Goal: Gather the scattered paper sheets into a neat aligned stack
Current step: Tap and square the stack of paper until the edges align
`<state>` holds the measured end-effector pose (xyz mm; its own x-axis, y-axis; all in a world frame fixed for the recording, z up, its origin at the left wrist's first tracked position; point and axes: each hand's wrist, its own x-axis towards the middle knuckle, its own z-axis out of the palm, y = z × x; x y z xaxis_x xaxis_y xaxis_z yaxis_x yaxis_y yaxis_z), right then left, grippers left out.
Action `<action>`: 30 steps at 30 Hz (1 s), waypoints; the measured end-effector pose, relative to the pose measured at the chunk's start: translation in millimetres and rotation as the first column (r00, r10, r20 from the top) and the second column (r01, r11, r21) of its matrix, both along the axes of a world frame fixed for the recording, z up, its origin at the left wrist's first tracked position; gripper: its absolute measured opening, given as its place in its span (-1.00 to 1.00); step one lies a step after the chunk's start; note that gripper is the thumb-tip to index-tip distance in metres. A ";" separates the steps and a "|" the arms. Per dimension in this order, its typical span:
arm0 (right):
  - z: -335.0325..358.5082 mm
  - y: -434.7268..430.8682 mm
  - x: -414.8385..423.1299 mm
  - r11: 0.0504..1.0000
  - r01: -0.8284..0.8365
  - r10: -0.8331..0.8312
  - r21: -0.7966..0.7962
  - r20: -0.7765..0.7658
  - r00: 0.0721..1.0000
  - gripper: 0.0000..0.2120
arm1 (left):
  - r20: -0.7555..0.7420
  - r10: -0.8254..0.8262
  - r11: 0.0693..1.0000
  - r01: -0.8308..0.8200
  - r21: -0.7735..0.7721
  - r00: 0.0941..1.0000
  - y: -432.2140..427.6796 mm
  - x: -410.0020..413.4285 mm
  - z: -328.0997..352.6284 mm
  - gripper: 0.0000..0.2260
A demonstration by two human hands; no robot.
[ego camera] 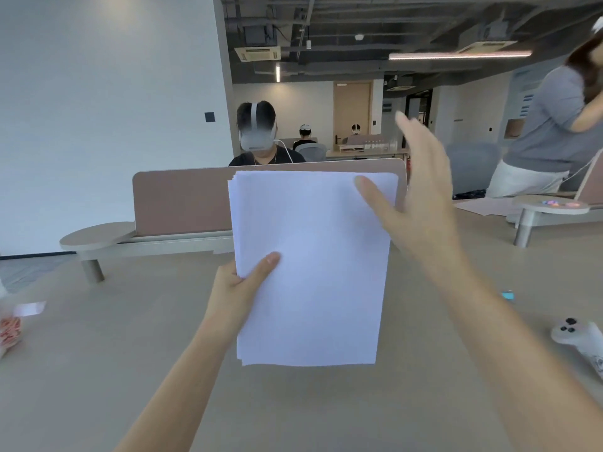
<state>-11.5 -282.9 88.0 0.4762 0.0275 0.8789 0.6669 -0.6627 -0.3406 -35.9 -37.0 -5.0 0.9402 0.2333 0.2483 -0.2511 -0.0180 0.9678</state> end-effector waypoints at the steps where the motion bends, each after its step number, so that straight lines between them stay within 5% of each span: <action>1: -18.9 -1.9 -3.3 0.968 -0.102 0.127 0.228 -0.098 0.987 -0.29 | 0.018 0.016 1.000 -0.016 -0.020 1.000 -1.8 0.3 -3.8 -0.78; 4: -66.8 10.5 -8.5 0.691 -0.269 0.594 0.671 -0.315 0.741 -0.51 | 0.044 0.030 0.998 -0.028 -0.047 0.999 -6.8 2.4 -8.0 -0.81; 7: -83.3 22.7 -4.9 0.694 -0.245 0.549 0.677 -0.277 0.788 -0.73 | 0.064 0.049 0.998 -0.047 -0.030 0.997 -8.8 5.2 -11.0 -0.82; 12: -92.7 31.8 0.0 0.682 -0.223 0.499 0.697 -0.220 0.838 -0.78 | 0.109 0.122 0.988 -0.110 -0.108 0.987 -5.9 9.0 -20.6 -0.63; 17: -128.8 44.9 -7.6 0.667 -0.157 0.516 0.728 -0.301 0.802 -0.87 | 0.136 0.159 0.982 -0.142 -0.127 0.978 -16.9 9.6 -35.4 -0.74; 23: -107.5 35.4 -3.4 0.650 -0.199 0.506 0.734 -0.222 0.834 -0.86 | 0.194 0.116 0.986 -0.090 -0.137 0.974 -19.4 11.3 -11.2 -0.83; 30: -136.1 33.6 -8.1 0.671 -0.118 0.497 0.732 -0.326 0.805 -0.85 | 0.027 0.053 0.986 -0.049 -0.158 0.998 -26.3 9.9 -34.4 -0.77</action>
<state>-19.7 -249.3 -48.1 0.8916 -0.2291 0.3907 0.4162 0.0742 -0.9062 -26.0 -63.3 -39.4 0.9184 0.3192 0.2338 -0.2839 0.1201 0.9513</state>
